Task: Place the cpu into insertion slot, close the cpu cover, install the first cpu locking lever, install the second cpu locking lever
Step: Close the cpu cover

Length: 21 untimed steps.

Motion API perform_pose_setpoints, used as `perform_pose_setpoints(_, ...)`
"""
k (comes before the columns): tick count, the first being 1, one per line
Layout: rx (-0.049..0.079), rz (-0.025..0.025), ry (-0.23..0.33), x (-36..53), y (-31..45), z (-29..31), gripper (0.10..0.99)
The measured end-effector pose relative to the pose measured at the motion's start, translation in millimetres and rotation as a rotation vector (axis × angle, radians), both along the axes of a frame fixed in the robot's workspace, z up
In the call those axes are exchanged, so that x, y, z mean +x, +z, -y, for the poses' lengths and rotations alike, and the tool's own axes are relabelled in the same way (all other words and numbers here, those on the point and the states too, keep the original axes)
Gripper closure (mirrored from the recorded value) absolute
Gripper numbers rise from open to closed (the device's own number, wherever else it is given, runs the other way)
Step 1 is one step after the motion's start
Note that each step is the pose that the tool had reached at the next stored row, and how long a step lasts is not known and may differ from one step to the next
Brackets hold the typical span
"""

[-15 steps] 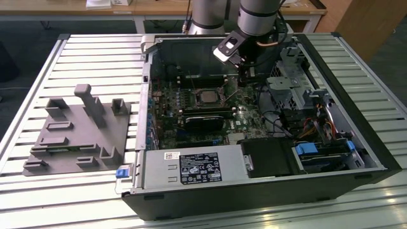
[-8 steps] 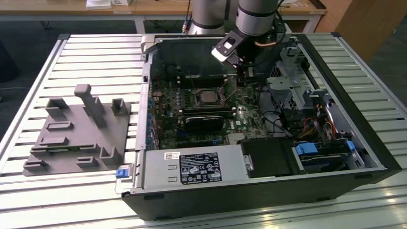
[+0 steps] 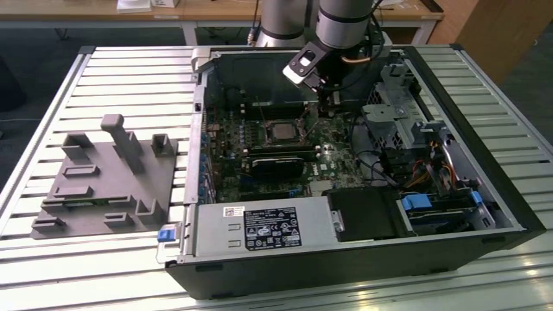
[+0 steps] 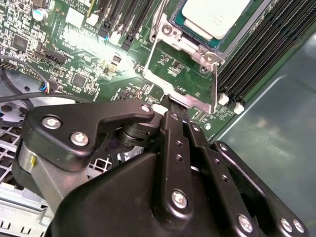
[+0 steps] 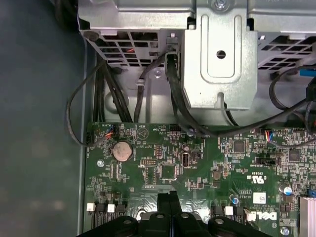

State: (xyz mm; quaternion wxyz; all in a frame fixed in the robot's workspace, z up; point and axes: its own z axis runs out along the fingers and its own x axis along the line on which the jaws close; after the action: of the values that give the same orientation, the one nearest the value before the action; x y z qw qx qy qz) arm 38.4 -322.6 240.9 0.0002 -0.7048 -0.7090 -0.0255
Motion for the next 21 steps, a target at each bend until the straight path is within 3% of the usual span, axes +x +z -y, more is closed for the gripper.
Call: perform_pose_setpoints(21, 0.000, 0.0000, 0.000, -12.5, 0.0, 0.0, 0.980)
